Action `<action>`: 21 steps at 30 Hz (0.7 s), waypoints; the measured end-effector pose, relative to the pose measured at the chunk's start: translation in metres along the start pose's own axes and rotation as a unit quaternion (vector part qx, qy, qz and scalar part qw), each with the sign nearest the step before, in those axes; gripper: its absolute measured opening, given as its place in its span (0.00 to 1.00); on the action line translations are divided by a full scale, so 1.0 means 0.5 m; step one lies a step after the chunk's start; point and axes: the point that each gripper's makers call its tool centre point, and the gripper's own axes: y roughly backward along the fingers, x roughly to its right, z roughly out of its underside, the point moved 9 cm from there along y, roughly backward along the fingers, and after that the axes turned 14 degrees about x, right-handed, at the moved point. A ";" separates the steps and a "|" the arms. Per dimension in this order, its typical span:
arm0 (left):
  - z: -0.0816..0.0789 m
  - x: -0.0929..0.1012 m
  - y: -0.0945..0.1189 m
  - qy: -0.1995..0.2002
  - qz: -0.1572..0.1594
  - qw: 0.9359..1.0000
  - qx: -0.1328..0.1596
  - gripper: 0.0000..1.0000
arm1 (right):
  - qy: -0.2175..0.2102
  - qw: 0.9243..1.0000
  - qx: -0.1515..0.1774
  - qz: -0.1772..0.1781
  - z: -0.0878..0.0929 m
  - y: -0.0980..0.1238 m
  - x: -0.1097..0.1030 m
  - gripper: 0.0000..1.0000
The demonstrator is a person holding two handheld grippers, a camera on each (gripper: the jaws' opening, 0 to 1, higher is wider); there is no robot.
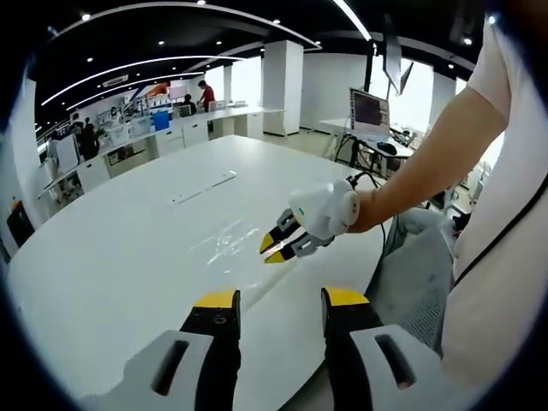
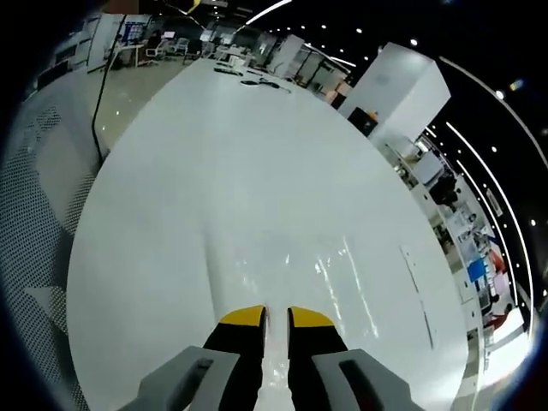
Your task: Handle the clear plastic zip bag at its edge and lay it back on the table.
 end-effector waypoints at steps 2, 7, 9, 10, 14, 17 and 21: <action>0.002 -0.001 0.001 0.000 -0.001 1.000 0.000 0.36 | -0.001 1.000 -0.001 -0.003 -0.001 0.000 -0.002 0.06; 0.008 -0.004 0.001 0.005 -0.007 1.000 0.001 0.36 | -0.009 1.000 0.000 -0.007 0.000 0.001 -0.004 0.08; 0.010 -0.003 0.000 0.009 -0.006 1.000 0.002 0.37 | -0.011 1.000 -0.002 -0.011 0.002 0.002 -0.005 0.08; 0.010 -0.002 -0.001 0.010 -0.006 1.000 0.002 0.37 | -0.010 1.000 -0.003 -0.012 0.003 0.002 -0.006 0.08; 0.011 0.000 -0.001 0.016 -0.007 1.000 0.001 0.40 | -0.017 1.000 0.000 -0.015 0.002 0.004 -0.007 0.10; 0.011 0.001 -0.002 0.018 -0.008 1.000 0.000 0.41 | -0.017 1.000 0.002 -0.016 -0.001 0.003 -0.007 0.11; 0.014 0.001 -0.001 0.020 -0.008 1.000 -0.001 0.42 | -0.019 1.000 0.003 -0.020 -0.003 0.002 -0.010 0.12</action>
